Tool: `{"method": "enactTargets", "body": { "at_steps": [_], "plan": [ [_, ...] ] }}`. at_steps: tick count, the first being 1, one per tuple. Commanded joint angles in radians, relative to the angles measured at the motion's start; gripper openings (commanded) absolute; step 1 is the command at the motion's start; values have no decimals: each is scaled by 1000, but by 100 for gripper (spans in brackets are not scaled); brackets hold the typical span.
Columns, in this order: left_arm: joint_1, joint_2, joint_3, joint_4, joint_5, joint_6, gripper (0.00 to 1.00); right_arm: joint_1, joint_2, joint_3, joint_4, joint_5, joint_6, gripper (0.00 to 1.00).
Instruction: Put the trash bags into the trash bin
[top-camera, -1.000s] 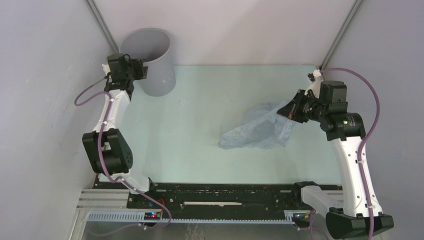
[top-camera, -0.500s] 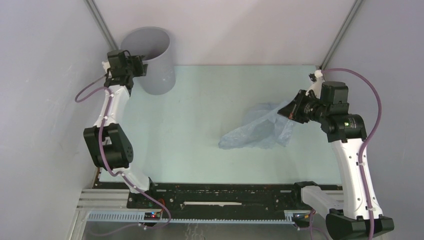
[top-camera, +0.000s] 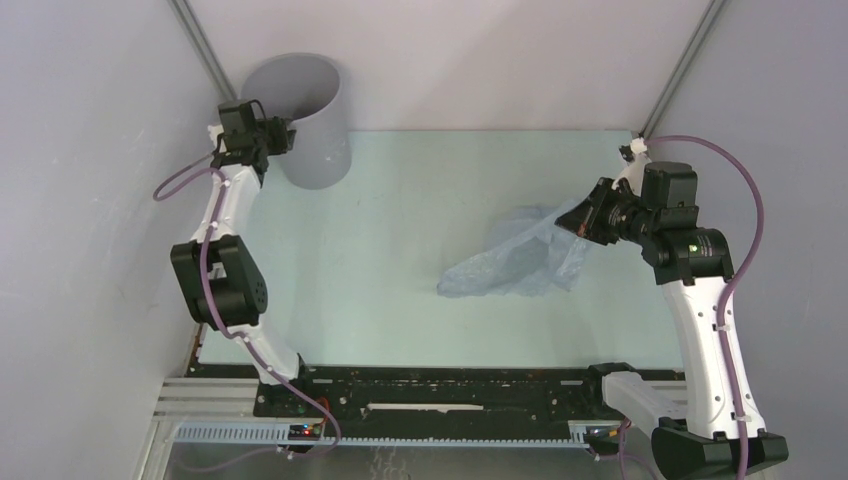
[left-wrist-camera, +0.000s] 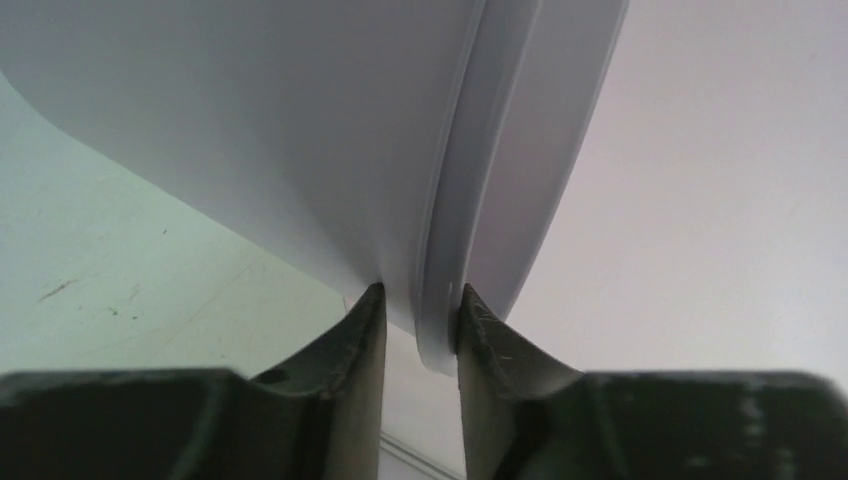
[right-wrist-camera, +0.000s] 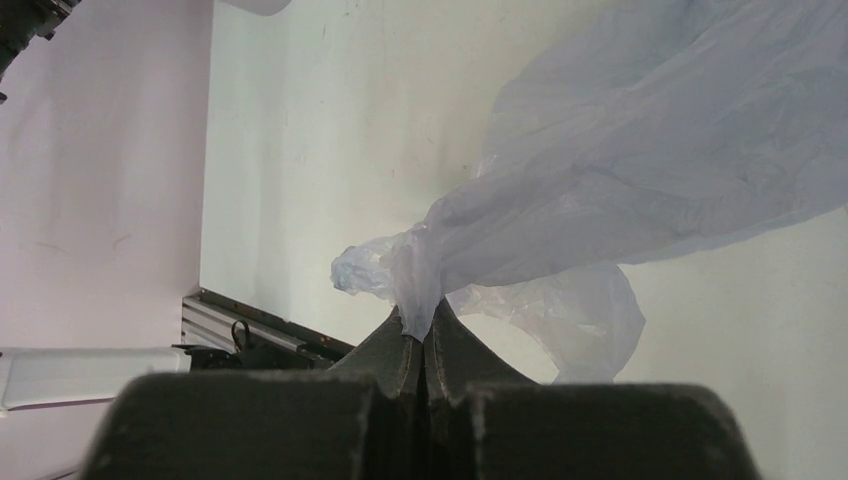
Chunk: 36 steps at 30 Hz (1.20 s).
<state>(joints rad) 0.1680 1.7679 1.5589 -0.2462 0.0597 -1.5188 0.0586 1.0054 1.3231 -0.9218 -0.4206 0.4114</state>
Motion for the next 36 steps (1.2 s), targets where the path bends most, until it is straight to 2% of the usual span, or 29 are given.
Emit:
{"method": "enactTargets", "body": {
  "at_steps": [1,4,8,12,21,29,36],
  "plan": [
    [9,-5,81,12,3,28,25,-7,-19,25,38,4,14,0],
    [10,-8,86,9,21,32,8,-6,-26,25,38,5,12,0],
    [5,-38,84,-16,58,36,1,-6,-35,26,36,-2,9,0],
    [-8,-111,51,-102,98,51,0,-7,-46,26,34,-14,7,0],
    [-122,-413,-186,-254,82,113,0,-13,-71,80,-18,-32,-23,0],
    [-330,-618,-417,-264,90,130,0,-14,-107,96,-56,-50,-30,0],
    [-437,-718,-526,-224,53,133,0,-12,-137,108,-97,-140,26,0]
  ]
}}
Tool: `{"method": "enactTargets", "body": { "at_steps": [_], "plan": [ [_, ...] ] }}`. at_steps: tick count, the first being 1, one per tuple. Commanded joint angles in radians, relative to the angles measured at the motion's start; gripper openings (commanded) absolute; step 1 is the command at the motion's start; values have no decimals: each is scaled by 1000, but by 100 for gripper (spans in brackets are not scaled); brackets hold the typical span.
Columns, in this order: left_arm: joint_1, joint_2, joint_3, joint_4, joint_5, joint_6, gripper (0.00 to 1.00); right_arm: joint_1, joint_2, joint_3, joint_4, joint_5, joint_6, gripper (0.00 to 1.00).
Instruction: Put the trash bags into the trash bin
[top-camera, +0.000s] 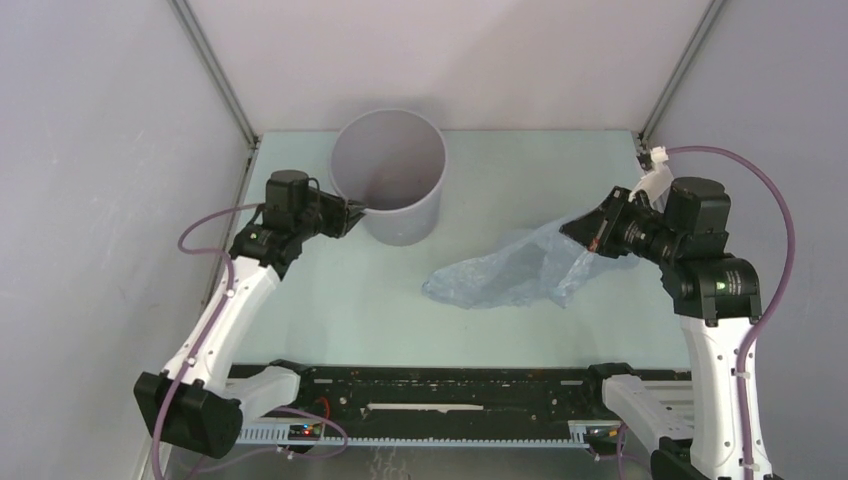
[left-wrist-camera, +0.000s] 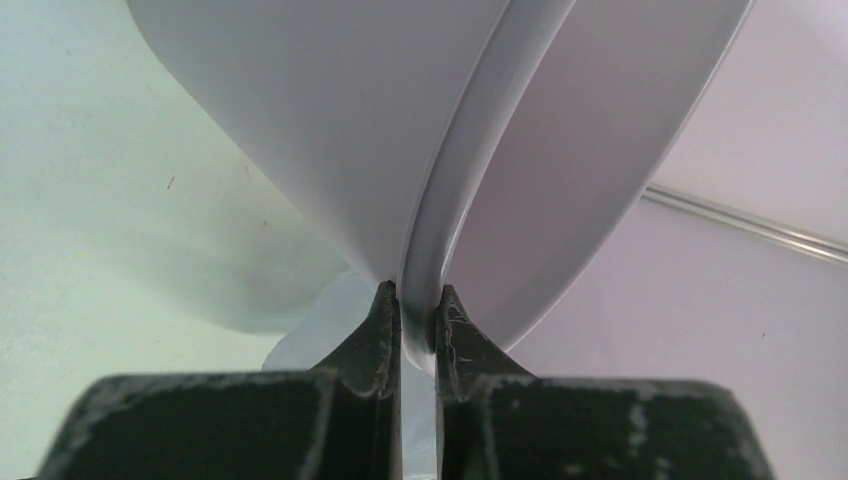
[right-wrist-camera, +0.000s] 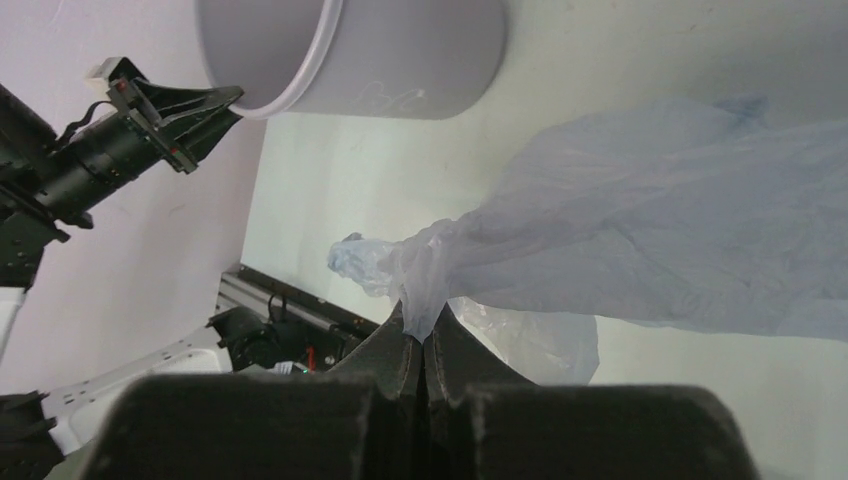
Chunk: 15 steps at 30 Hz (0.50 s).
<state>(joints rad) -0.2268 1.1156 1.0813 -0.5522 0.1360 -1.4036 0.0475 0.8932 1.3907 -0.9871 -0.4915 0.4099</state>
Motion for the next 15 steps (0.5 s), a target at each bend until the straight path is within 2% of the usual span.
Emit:
{"method": "enactTargets", "body": {
  "at_steps": [1,7,15],
  "plan": [
    [-60,-68,-56,83,-24,20,0,0,-27,41,-39,-78,32,0],
    [-145,-90,-95,87,0,2,0,-1,-41,54,-70,-98,37,0],
    [-154,-152,-90,32,7,-23,1,-1,-39,65,-80,-113,37,0]
  ]
}}
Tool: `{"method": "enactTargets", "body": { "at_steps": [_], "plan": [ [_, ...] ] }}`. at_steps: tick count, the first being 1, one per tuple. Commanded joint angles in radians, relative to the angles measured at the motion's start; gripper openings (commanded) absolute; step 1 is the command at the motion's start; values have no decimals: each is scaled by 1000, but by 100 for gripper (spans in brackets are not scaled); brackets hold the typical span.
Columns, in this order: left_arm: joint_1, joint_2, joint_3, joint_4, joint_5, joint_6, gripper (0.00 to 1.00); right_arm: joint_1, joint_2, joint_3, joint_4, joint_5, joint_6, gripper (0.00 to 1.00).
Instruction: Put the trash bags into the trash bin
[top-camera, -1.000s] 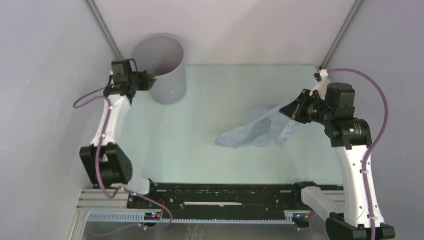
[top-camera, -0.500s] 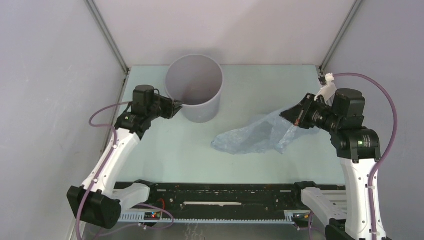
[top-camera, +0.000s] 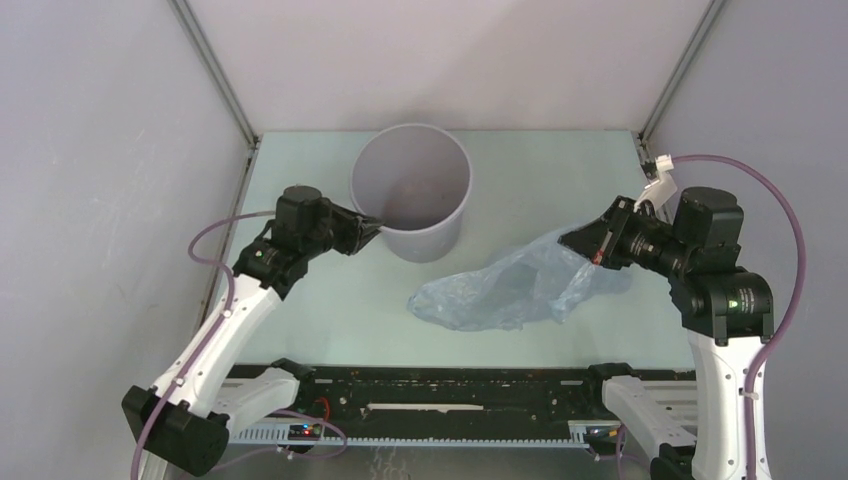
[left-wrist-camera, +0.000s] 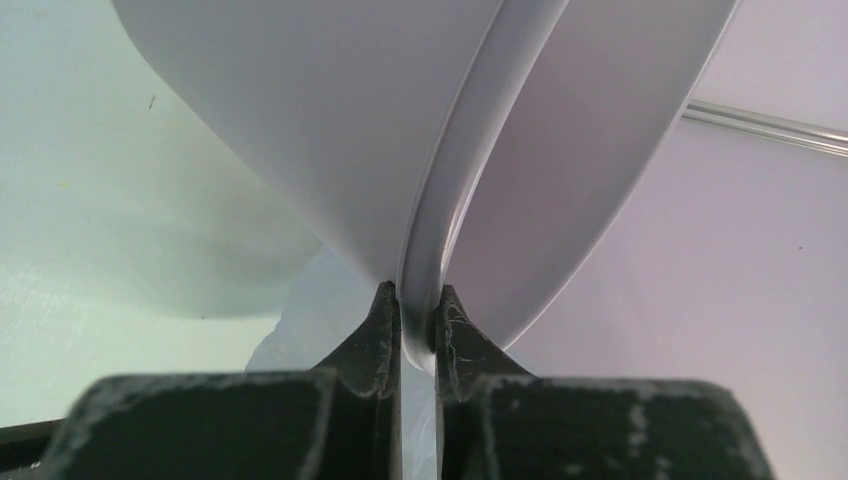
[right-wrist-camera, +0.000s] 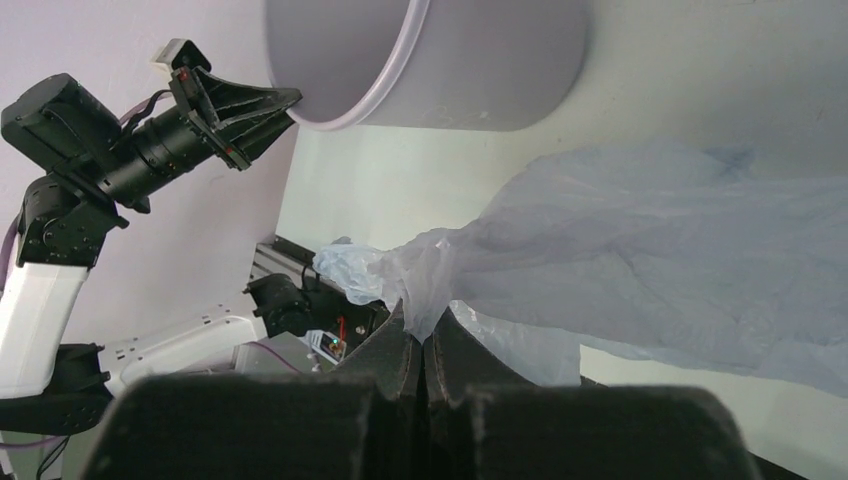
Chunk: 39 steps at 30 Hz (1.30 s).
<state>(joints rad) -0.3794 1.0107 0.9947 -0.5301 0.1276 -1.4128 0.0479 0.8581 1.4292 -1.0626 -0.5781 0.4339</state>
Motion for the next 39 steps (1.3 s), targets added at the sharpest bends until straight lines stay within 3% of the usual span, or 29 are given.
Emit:
{"method": "enactTargets", "body": {
  "at_steps": [1,3,7,13,19,24,27,31,35,39],
  "plan": [
    [-1,-49,-5,-7,16,-13,4,-1,-4,27,-7,-28,12,0],
    [-1,-52,-15,-12,32,-21,16,-1,-6,28,-9,-35,15,0],
    [-1,-53,3,29,87,34,57,0,-10,27,-12,-39,13,0],
    [-1,-79,67,35,134,198,87,1,-2,29,-7,-40,8,0],
    [-45,-198,25,91,210,484,93,8,9,33,-3,-47,3,0],
    [-213,-270,-74,186,281,701,92,11,21,43,-2,-65,9,0],
    [-331,-234,-78,177,277,811,98,11,27,46,-3,-91,17,0],
    [-410,-151,-81,170,269,881,100,13,26,52,-15,-94,15,0],
    [-424,-85,-102,169,261,964,100,13,22,52,-32,-94,13,0],
    [-426,-31,-109,178,359,974,100,13,21,47,-41,-90,10,0]
  ]
}}
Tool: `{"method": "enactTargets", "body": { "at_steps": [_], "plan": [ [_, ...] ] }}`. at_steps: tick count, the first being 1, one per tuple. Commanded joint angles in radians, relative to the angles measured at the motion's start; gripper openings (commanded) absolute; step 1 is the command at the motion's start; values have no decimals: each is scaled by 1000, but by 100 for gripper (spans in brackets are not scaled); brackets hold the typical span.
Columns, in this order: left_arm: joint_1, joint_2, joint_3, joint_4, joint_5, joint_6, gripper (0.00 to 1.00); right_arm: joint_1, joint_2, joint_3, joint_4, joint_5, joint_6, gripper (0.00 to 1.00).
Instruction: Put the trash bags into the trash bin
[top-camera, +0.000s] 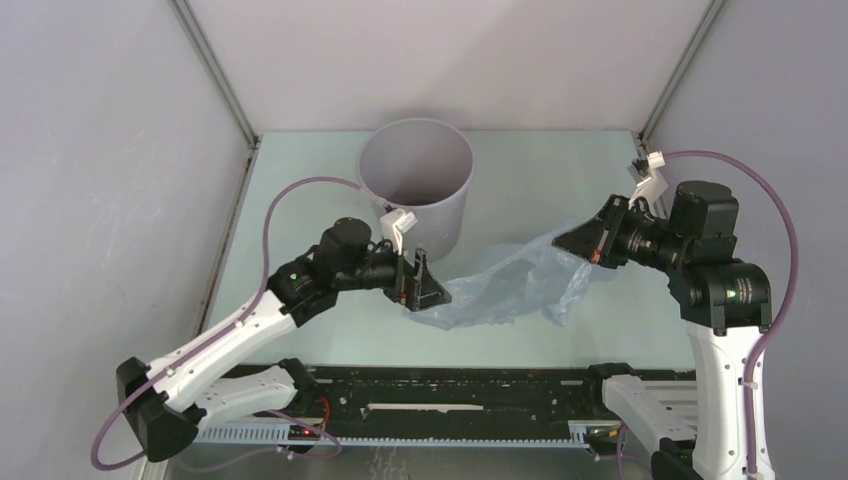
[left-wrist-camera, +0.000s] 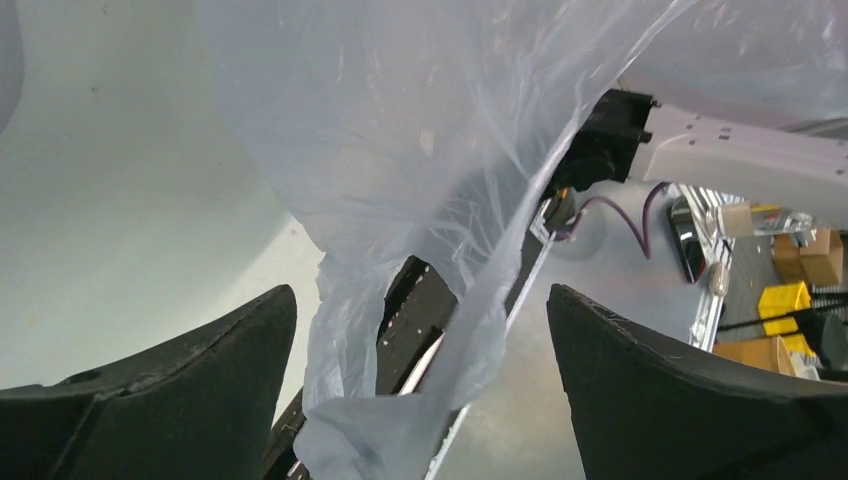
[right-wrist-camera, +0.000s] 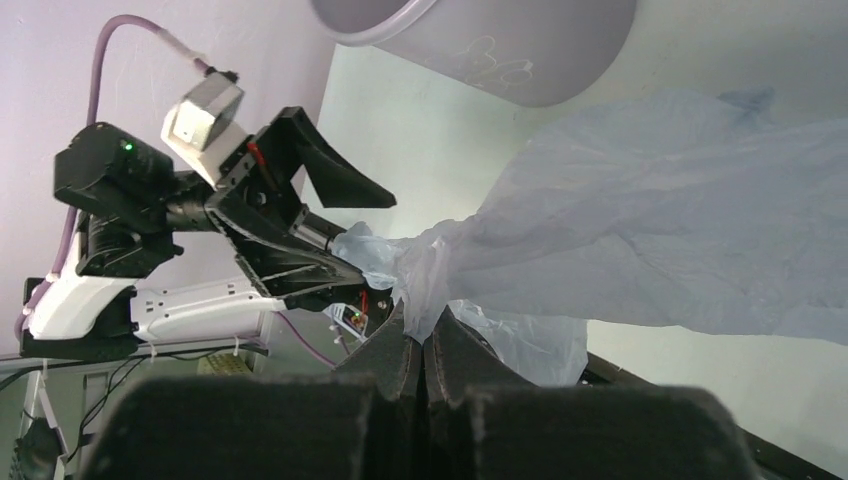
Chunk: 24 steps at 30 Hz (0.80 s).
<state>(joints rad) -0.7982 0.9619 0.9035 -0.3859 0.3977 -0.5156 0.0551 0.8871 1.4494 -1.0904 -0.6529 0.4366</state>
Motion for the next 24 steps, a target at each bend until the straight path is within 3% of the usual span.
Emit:
{"method": "enactTargets", "body": {
  "at_steps": [1,3,6,8,10,13,17,24],
  "plan": [
    [-11,22,-30,48,111,63,100,6,-9,25,-14,-13,8,0],
    [-19,28,-54,63,136,43,96,6,-9,19,-12,-12,8,0],
    [-24,28,-78,52,144,19,79,6,-7,8,-11,-6,-1,0],
    [-25,28,-69,6,130,19,61,6,-1,2,-19,0,-12,0],
    [-23,33,-45,-46,123,19,29,7,8,-7,-30,3,-29,0],
    [-23,17,-13,-70,109,-13,7,18,26,-28,-66,47,-64,0],
    [-23,-15,41,-39,97,-72,0,64,68,-34,-180,193,-117,19],
    [-22,7,135,65,83,-208,0,199,46,-36,-329,531,-73,71]
  ]
}}
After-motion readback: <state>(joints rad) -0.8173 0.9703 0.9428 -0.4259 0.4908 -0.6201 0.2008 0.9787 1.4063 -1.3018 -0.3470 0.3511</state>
